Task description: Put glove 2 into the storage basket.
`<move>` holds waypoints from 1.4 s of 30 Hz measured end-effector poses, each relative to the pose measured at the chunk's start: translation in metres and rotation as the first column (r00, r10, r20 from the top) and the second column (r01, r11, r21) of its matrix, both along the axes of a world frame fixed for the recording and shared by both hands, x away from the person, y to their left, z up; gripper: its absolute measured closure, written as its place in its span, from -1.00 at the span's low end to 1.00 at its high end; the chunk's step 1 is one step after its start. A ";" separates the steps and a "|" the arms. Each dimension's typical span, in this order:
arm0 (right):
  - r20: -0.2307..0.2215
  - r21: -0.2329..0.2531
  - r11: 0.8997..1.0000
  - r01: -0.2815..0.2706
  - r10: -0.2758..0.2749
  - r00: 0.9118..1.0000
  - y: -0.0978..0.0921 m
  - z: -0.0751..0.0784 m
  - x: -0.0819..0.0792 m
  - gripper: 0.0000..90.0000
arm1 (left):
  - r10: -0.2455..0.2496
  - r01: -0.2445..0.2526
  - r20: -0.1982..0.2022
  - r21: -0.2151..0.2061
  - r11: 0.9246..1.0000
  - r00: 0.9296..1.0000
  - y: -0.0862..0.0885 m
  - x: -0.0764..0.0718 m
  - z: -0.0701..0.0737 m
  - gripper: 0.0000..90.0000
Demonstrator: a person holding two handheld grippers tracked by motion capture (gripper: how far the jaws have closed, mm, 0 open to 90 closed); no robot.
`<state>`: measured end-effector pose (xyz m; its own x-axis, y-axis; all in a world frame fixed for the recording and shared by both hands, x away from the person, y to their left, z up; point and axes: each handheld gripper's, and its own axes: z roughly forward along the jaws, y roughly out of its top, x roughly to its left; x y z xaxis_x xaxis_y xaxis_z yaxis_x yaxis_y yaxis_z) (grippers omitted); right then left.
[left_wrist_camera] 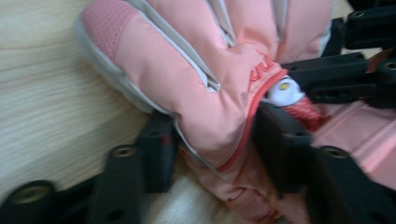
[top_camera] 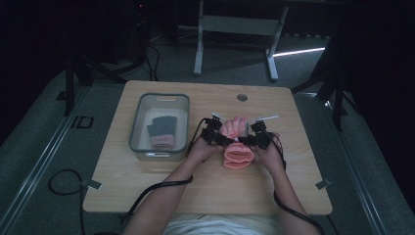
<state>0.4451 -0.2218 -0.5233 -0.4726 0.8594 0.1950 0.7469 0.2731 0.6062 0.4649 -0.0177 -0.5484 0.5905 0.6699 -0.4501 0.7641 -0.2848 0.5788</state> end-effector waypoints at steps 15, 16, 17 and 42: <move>0.052 0.075 0.997 0.015 -0.019 0.998 -0.007 0.018 -0.007 0.56 | -0.031 0.030 0.048 0.013 0.999 0.998 -0.003 -0.007 0.038 0.76; 0.059 0.079 0.997 0.013 -0.018 0.998 -0.008 0.021 -0.007 0.56 | -0.032 0.032 0.055 0.012 0.999 0.998 -0.002 -0.007 0.042 0.76; 0.069 0.083 0.996 0.011 -0.017 0.997 -0.008 0.024 -0.008 0.56 | -0.031 0.031 0.062 0.009 0.999 0.998 -0.002 -0.008 0.046 0.76; 0.223 0.137 0.989 -0.054 0.022 0.975 0.021 0.103 -0.013 0.56 | -0.029 0.032 0.205 -0.014 0.999 0.978 0.041 -0.016 0.128 0.76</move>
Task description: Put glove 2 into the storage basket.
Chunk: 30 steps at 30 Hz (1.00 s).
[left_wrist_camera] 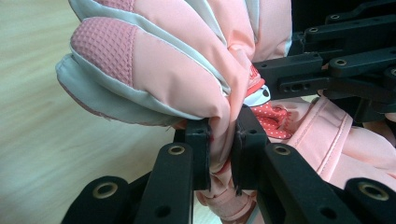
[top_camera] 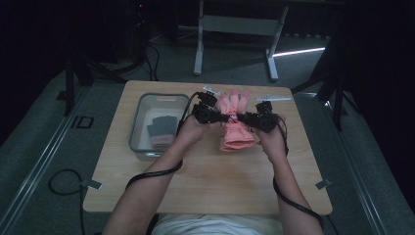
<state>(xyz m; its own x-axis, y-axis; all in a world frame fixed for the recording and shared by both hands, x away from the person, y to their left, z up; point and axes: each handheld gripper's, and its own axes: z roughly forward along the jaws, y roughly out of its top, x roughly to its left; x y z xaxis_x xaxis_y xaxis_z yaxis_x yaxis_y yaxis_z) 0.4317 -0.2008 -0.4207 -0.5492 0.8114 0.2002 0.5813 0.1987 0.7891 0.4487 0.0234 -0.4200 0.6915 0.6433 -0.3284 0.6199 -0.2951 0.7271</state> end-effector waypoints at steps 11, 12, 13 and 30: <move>0.031 0.008 0.998 -0.057 0.057 0.998 0.049 0.019 0.011 0.56 | 0.075 -0.075 0.022 -0.001 0.997 0.997 0.050 -0.003 0.020 0.76; 0.032 0.008 0.998 -0.063 0.063 0.997 0.053 0.020 0.012 0.56 | 0.082 -0.082 0.024 -0.003 0.997 0.996 0.055 -0.004 0.021 0.76; 0.033 0.010 0.997 -0.071 0.070 0.997 0.058 0.021 0.013 0.56 | 0.088 -0.088 0.025 -0.004 0.996 0.996 0.059 -0.004 0.022 0.76; 0.012 -0.018 0.979 -0.203 0.204 0.979 0.151 0.025 0.034 0.56 | 0.234 -0.234 0.015 0.022 0.972 0.972 0.146 -0.013 0.024 0.76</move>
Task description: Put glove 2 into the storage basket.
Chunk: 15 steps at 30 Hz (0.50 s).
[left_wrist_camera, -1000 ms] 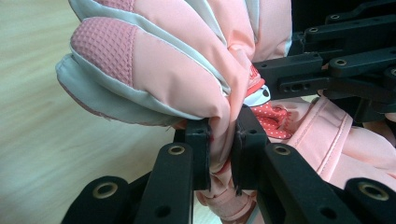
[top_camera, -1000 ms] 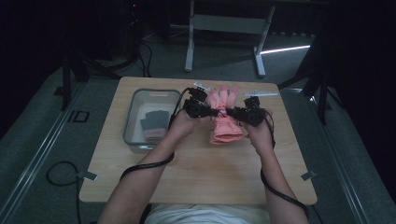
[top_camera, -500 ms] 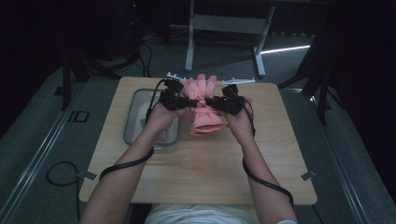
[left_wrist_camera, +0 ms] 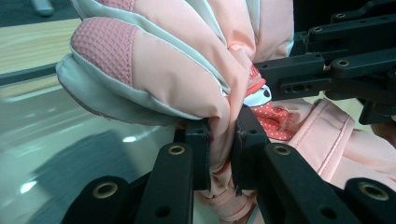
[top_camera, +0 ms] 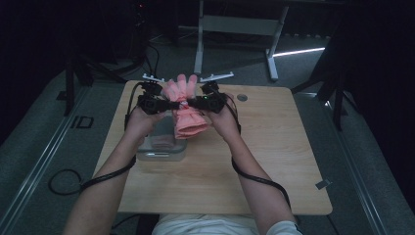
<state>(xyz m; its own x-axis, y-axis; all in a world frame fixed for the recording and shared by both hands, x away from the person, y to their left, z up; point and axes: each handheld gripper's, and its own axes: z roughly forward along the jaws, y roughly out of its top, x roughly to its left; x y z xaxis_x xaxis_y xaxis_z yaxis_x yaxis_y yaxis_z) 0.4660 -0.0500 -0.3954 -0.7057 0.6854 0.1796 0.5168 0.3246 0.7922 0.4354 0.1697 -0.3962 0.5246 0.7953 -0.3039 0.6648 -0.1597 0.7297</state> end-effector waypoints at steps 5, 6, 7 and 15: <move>-0.022 -0.022 0.999 -0.035 0.034 0.999 0.028 -0.007 0.009 0.56 | 0.040 -0.040 -0.018 0.004 0.999 0.999 0.022 0.000 -0.011 0.76; -0.026 -0.025 0.999 -0.041 0.040 0.999 0.032 -0.010 0.010 0.56 | 0.047 -0.047 -0.025 -0.001 0.999 0.999 0.026 0.000 -0.014 0.76; -0.035 -0.031 0.998 -0.047 0.046 0.998 0.036 -0.012 0.012 0.56 | 0.054 -0.054 -0.028 -0.009 0.999 0.998 0.030 0.000 -0.018 0.76; -0.080 -0.040 0.996 -0.074 0.071 0.994 0.061 -0.037 0.019 0.56 | 0.093 -0.095 -0.073 -0.024 0.995 0.993 0.051 0.001 -0.045 0.76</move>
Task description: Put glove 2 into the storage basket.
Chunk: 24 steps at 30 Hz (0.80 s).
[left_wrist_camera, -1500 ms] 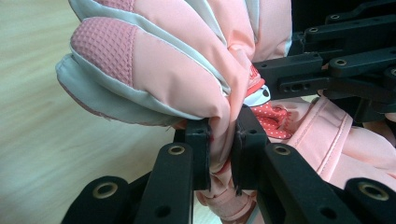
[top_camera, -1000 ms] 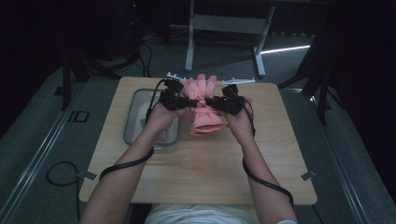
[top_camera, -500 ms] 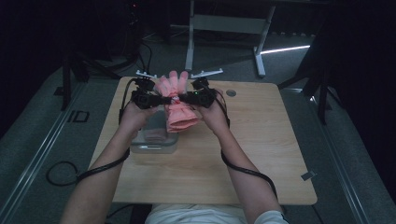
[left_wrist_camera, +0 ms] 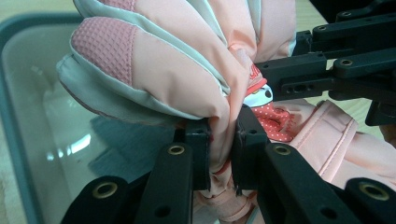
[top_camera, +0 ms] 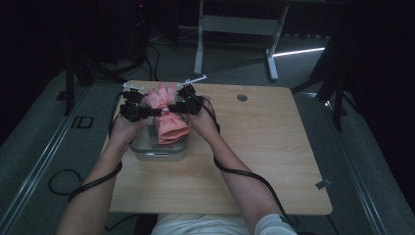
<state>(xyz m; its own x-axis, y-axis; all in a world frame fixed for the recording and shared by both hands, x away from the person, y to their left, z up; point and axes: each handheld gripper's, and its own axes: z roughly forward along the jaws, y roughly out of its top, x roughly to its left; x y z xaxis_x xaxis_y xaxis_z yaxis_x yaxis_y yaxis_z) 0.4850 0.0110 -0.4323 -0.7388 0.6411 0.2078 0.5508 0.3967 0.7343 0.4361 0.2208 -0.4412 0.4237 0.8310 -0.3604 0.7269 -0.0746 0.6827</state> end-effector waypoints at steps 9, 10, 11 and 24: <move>-0.053 -0.058 0.998 -0.008 0.005 0.999 0.017 -0.027 0.009 0.55 | 0.018 -0.019 -0.076 0.000 1.000 0.997 0.009 0.008 -0.030 0.75; -0.066 -0.063 0.998 -0.009 0.005 0.998 0.018 -0.031 0.010 0.55 | 0.018 -0.018 -0.092 -0.001 1.000 0.996 0.010 0.009 -0.035 0.75; -0.077 -0.073 0.997 -0.013 0.007 0.997 0.019 -0.036 0.012 0.55 | 0.019 -0.020 -0.104 -0.003 1.000 0.994 0.011 0.010 -0.038 0.75; -0.115 -0.157 0.988 -0.005 -0.013 0.993 0.033 -0.050 0.018 0.50 | 0.052 -0.042 -0.162 0.063 0.997 0.985 0.013 0.015 -0.051 0.72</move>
<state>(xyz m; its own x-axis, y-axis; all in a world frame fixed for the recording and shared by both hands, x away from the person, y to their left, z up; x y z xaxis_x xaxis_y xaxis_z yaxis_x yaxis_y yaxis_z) 0.5034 0.0436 -0.4819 -0.7130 0.6755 0.1879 0.6299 0.4993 0.5950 0.4509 0.2341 -0.4925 0.3233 0.8705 -0.3712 0.8320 -0.0746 0.5497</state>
